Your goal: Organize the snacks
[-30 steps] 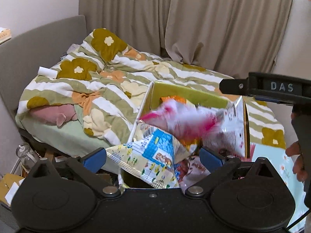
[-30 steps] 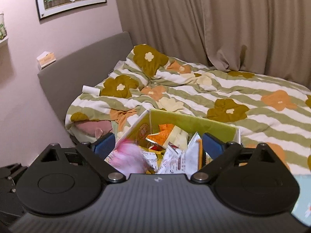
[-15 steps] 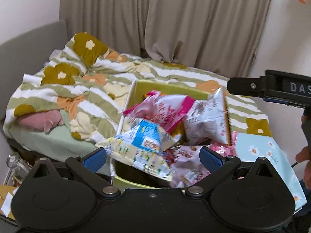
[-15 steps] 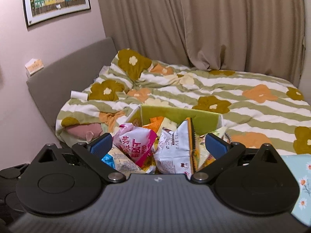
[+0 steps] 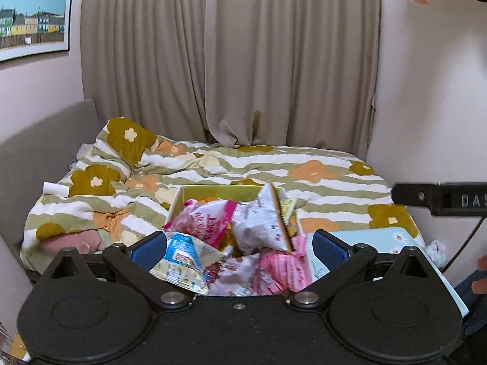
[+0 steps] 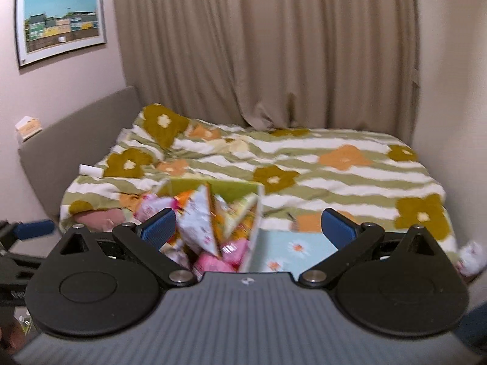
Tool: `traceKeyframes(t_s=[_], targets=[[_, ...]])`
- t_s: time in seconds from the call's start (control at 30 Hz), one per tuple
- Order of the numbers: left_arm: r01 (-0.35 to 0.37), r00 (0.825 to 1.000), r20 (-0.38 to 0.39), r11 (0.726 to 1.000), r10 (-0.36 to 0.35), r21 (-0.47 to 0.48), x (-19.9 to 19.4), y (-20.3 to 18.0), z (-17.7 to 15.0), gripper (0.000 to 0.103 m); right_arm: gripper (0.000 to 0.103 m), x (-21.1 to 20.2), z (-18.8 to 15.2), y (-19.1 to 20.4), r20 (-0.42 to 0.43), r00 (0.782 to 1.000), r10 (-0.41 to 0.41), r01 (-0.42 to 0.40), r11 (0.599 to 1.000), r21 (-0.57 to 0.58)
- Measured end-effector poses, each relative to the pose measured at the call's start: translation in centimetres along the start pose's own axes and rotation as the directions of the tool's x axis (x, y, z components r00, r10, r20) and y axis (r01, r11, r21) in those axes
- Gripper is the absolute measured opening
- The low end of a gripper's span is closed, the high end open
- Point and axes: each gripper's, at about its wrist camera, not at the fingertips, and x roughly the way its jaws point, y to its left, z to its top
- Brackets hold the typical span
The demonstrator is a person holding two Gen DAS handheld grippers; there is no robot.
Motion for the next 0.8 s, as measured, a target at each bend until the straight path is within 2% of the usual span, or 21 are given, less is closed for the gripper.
traceKeyframes(t_s=[0.2, 0.53, 0.8], targets=[[-0.004, 1.0, -0.026, 1.0, 0.005, 0.03, -0.9, -2.4, -1.4, 0.103, 0.103, -2.1, -3.3, -2.5, -0.077, 0.992, -0.096, 0.095, 0.995, -0.016], [-0.004, 0.997, -0.078, 0.999, 0.007, 0.042, -1.1, -4.5, -4.0, 0.103, 0.103, -2.7, -7.9, -4.7, -0.201, 0.971, -0.128, 0.138, 0.99, 0.034], [-0.004, 0.995, -0.102, 0.999, 0.009, 0.05, -0.8, -4.6, -4.5, 0.103, 0.103, -2.9, -8.4, -5.3, -0.211, 0.966, -0.148, 0.162, 0.986, 0.05]])
